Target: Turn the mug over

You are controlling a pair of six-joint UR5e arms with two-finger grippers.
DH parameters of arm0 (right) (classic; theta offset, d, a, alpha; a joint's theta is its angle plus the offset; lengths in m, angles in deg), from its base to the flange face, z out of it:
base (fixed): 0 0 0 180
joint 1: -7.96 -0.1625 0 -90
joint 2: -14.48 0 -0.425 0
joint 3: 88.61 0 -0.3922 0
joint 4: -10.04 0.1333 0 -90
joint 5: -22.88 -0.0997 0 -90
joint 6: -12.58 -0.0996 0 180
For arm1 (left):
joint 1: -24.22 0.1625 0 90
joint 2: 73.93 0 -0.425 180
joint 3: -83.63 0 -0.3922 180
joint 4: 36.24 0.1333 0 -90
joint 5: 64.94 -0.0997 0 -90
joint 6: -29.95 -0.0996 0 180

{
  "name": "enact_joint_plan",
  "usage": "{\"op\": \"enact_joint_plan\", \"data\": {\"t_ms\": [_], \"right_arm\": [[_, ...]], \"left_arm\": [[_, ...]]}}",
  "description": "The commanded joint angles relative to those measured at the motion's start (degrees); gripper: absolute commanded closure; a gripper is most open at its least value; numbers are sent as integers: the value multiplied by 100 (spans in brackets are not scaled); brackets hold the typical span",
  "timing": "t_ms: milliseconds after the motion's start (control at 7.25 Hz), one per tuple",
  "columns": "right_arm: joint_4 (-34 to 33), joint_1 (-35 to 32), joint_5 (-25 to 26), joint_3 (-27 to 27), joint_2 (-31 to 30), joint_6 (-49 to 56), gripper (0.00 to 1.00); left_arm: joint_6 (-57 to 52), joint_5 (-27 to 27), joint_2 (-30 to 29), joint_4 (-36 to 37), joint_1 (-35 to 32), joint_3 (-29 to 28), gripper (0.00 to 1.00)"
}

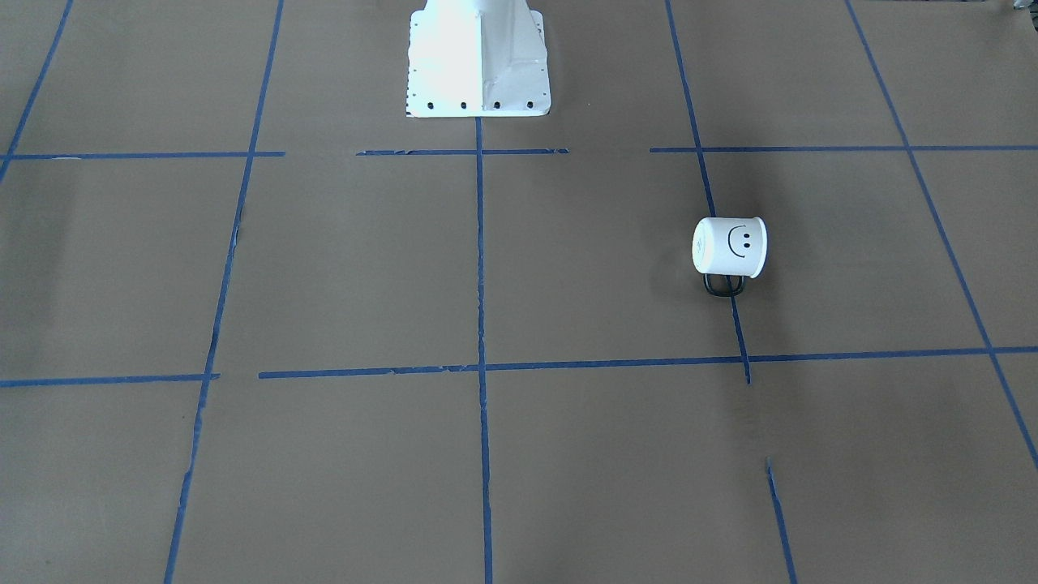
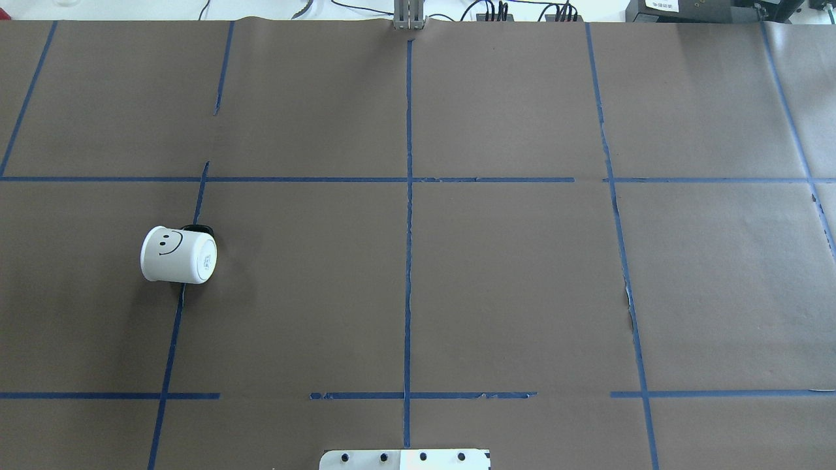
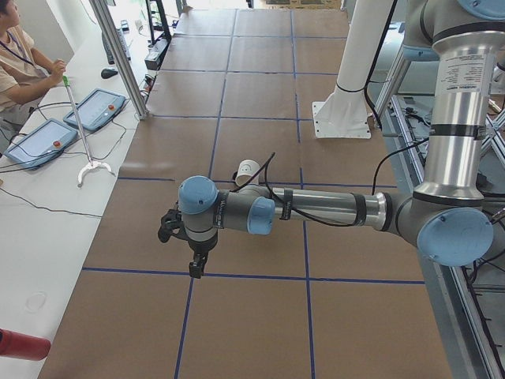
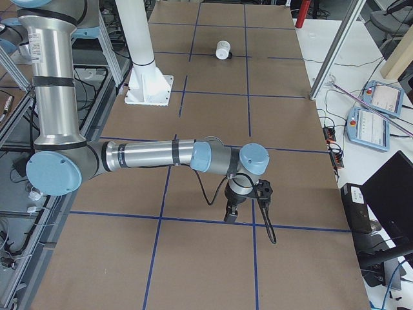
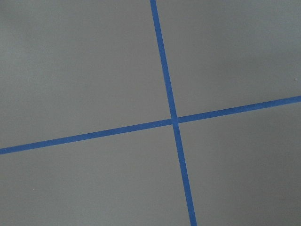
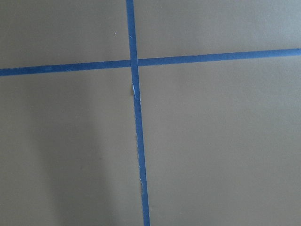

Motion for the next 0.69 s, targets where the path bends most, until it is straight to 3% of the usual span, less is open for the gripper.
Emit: {"op": "enact_joint_plan", "data": {"t_ms": [0,276,552], "right_arm": [[0,0,0,0,0,0,0],[0,0,0,0,0,0,0],[0,0,0,0,0,0,0]], "left_arm": [[26,0,-4,0,-4,9,0],[-17,9,-39,-253,22,60,0],[52,35,-4,-1235,283,53,0]]}}
